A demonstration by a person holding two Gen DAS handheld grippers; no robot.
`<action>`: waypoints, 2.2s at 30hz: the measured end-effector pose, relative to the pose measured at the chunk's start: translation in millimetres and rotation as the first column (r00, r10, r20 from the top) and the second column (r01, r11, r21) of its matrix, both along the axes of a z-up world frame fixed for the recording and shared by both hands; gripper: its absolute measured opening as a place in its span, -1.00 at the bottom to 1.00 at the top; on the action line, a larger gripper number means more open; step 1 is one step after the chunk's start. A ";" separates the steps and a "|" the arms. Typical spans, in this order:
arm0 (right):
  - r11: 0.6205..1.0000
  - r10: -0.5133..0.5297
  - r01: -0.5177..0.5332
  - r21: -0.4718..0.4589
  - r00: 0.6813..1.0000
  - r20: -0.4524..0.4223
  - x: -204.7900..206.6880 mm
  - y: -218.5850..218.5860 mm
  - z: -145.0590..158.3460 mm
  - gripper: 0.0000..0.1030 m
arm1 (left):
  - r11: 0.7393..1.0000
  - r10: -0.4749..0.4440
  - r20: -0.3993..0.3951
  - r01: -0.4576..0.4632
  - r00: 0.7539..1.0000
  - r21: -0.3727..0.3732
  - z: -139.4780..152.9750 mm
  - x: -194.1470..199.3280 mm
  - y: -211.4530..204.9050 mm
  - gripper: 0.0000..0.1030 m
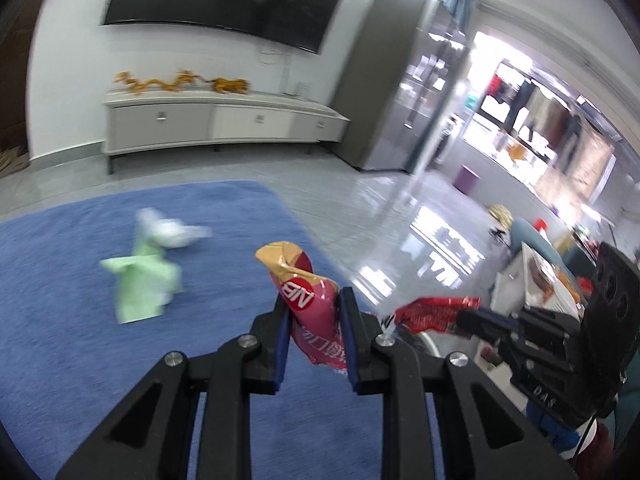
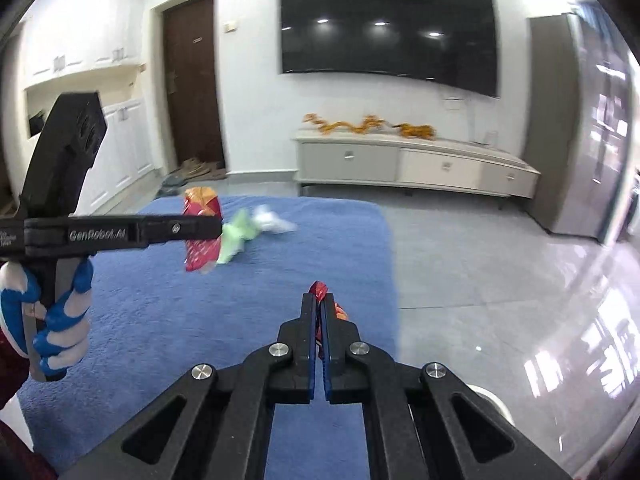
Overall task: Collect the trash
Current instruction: 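Carry both wrappers over the trash bin and open both tools to drop them, then move both open tools back toward the green cloth and white bag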
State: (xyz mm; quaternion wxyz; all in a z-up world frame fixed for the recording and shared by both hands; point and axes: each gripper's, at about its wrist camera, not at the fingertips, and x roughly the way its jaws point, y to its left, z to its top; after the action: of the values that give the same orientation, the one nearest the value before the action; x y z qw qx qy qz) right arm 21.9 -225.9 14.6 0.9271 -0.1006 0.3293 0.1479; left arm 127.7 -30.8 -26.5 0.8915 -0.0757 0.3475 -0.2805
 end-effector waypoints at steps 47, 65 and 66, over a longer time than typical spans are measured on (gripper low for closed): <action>0.777 -0.586 0.607 0.165 0.794 -0.161 -6.9 -244.8 -39.9 -0.03 | 0.981 -0.096 -0.062 0.105 0.993 0.162 -48.7 15.8 -224.4 0.19; 0.834 -0.511 0.504 0.224 0.859 -0.032 -17.9 -158.1 23.9 0.35 | 0.961 0.220 0.213 -0.249 0.952 0.119 13.3 -47.2 -92.8 0.36; 0.838 -0.506 0.498 0.222 0.862 -0.025 -17.3 -153.2 26.3 0.37 | 0.959 0.232 0.226 -0.262 0.946 0.110 16.7 -50.8 -85.6 0.40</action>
State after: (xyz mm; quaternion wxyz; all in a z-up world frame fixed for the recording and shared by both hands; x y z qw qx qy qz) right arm 4.6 -379.0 41.0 0.9443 0.0905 0.3095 -0.0663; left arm 76.9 -116.4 -9.8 0.9545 -0.0264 0.2575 -0.1479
